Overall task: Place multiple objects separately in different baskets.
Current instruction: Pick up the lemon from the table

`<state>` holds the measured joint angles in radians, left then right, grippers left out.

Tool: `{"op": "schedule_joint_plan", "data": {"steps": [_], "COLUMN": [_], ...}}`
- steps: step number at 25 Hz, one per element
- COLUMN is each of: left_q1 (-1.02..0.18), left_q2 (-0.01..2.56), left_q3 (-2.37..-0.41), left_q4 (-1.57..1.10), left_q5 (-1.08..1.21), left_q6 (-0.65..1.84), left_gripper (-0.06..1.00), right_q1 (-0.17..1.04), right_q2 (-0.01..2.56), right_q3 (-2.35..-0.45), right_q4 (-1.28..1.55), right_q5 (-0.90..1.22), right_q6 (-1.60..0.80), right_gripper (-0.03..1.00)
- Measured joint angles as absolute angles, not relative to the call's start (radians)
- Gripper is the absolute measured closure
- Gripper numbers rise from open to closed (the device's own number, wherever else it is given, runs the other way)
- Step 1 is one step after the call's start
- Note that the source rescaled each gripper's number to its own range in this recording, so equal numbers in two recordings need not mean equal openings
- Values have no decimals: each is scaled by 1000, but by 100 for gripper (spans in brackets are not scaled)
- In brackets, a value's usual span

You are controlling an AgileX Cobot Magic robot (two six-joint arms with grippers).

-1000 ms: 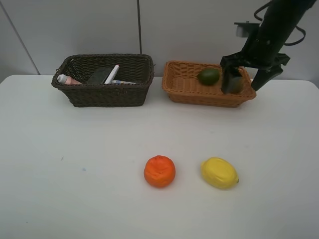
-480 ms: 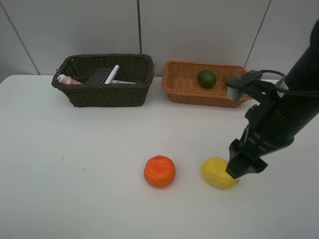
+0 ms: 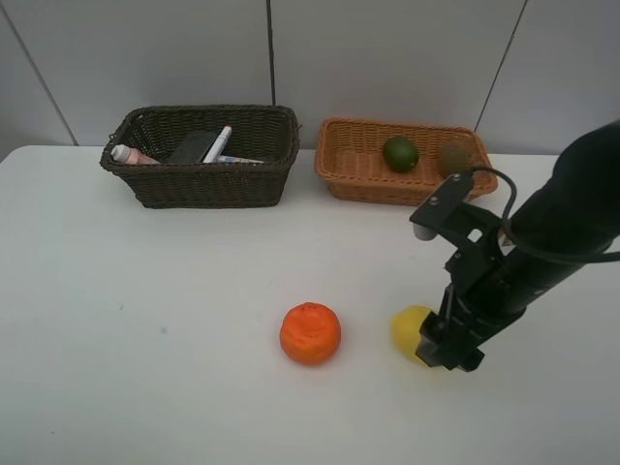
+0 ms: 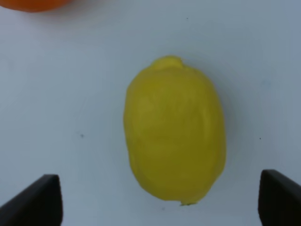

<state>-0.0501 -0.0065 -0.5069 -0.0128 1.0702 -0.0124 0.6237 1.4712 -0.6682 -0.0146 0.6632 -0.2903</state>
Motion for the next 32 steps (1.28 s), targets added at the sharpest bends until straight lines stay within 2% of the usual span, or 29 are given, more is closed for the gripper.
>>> {"op": "schedule_joint_plan", "data": {"steps": [15,22,24,25,26,27,28,29,32], "left_q1": [-50,-50,-50,-50,-50,-50,-50,-50,-50], "left_q2": [-6,-6,-6,-6,-6,-6,-6,-6,-6], "left_q3": [-507,-507,-507,-507,-507,-507,-507,-507,-507], "left_q4": [-13,-13,-13,-13,-13,-13,-13,-13,-13], "left_q5": [1069,1069,1069,1069,1069,1069,1068,1068,1068], "left_q6": [-12,-12,-12,-12,-12,-12,-12,-12,-12], "left_gripper": [0,0,0,0,0,0,0,0,0], "right_q1": [624,598,598,598,598,598,598,598,598], "right_q2": [1741,1768,1768,1768,1768,1768,1768,1768,1768], "right_q3": [-669,-704,-711,-711,-711,-711,-711,-711,-711], "right_q4": [-75,-67,-68,-69,-70,-73,-74,-75,-77], "right_q5": [522,519,528,530,532,535,535,535,535], "right_q6": [-293,-316,-316,-316,-316,-316,-316,-316,-316], "right_gripper": [1,1,3,10,22,51,68,80,80]}}
